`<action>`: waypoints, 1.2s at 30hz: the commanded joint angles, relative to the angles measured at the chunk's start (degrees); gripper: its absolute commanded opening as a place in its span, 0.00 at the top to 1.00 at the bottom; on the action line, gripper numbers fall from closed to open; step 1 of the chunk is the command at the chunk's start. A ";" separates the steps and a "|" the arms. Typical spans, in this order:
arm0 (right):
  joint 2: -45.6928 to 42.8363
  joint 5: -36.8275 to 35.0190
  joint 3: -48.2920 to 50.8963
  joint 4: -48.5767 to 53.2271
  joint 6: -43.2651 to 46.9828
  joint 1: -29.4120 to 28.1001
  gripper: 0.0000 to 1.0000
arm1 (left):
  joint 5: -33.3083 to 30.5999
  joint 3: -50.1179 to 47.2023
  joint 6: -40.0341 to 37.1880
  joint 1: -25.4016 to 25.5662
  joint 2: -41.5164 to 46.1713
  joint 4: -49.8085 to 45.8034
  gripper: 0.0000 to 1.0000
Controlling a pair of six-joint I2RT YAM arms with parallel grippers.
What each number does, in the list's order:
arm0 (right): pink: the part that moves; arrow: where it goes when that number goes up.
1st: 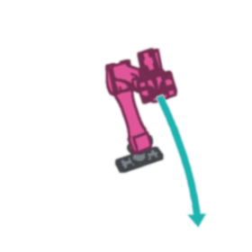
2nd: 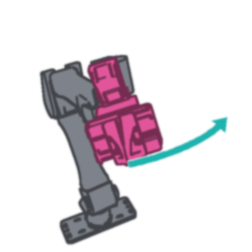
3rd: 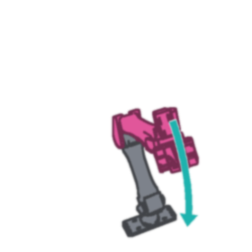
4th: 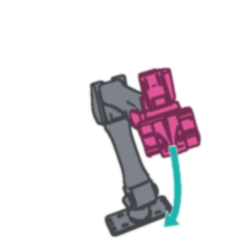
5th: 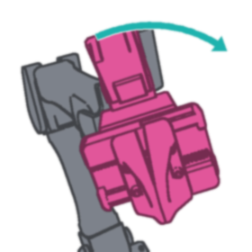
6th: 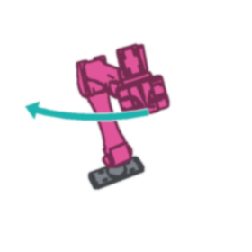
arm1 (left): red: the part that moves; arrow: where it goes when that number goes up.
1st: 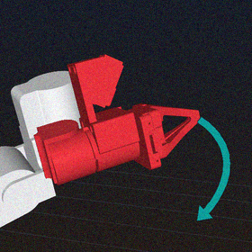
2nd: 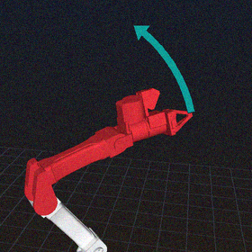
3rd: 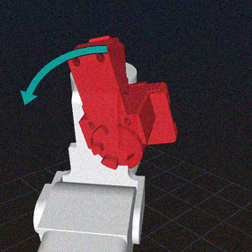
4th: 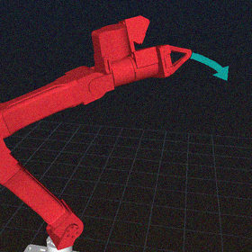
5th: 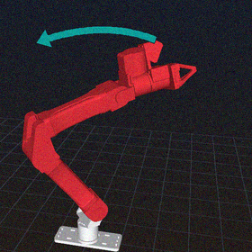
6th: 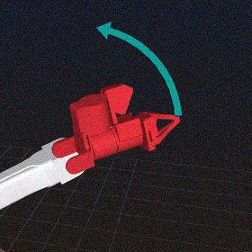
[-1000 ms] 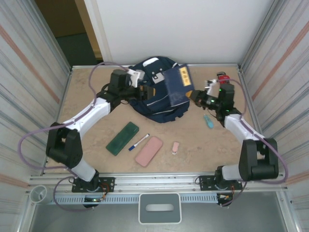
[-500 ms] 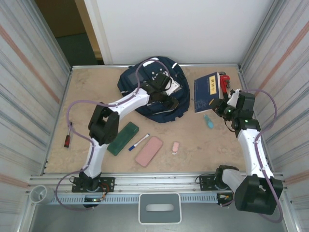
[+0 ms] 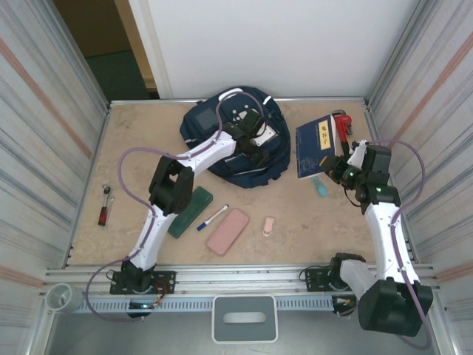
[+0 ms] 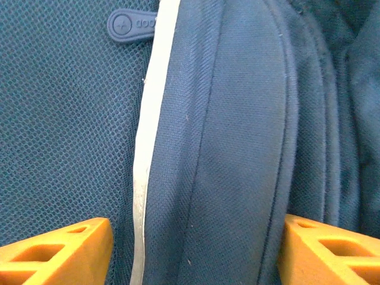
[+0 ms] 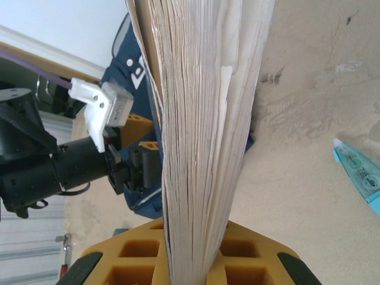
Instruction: Pack the student bag
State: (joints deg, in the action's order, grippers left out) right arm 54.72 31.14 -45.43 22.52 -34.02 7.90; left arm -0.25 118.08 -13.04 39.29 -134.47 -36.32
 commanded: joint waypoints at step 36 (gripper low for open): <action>31.93 10.19 -8.23 -23.15 -14.69 -16.78 1.00 | 49.09 -2.53 18.68 -17.40 13.64 14.85 1.00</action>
State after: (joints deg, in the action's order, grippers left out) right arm 82.87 43.24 -49.47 7.44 -45.01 -7.22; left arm 41.78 112.68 3.79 22.37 -123.02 -25.41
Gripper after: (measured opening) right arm 0.110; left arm 0.070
